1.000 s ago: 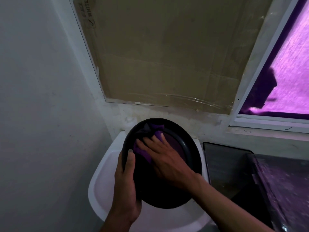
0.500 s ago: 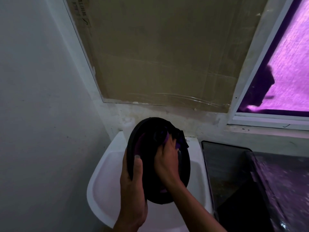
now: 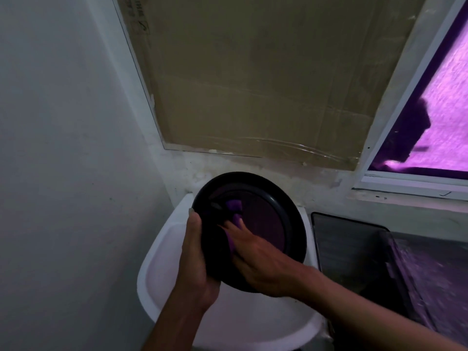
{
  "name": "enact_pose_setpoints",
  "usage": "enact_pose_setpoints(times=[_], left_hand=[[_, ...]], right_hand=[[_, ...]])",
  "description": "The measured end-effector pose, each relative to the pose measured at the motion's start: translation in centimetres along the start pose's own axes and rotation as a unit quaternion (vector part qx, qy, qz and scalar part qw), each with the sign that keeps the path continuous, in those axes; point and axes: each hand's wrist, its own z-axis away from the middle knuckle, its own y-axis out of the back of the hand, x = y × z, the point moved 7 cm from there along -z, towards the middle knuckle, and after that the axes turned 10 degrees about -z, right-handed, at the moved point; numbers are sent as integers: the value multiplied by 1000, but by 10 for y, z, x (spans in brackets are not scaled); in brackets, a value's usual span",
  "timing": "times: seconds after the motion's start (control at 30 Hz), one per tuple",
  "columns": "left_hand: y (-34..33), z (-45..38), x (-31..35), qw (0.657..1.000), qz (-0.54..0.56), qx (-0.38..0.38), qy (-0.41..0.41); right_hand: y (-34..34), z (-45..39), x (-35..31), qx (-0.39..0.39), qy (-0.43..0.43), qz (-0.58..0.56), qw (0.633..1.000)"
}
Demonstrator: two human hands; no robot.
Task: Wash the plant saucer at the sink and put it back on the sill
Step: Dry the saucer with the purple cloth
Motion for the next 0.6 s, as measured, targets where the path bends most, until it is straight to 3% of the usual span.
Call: enact_pose_setpoints(times=[0.17, 0.3, 0.4, 0.5, 0.6], left_hand=[[5, -7, -6, 997, 50, 30, 40], [6, -12, 2, 998, 47, 40, 4], [5, -15, 8, 999, 26, 32, -22], [6, -17, 14, 999, 11, 26, -41], [4, -16, 19, 995, -8, 52, -80]], right_hand=[[2, 35, 2, -90, 14, 81, 992], [13, 60, 4, -130, 89, 168, 973], [27, 76, 34, -159, 58, 282, 944], [52, 74, 57, -122, 28, 394, 911], [74, 68, 72, -37, -17, 366, 930]])
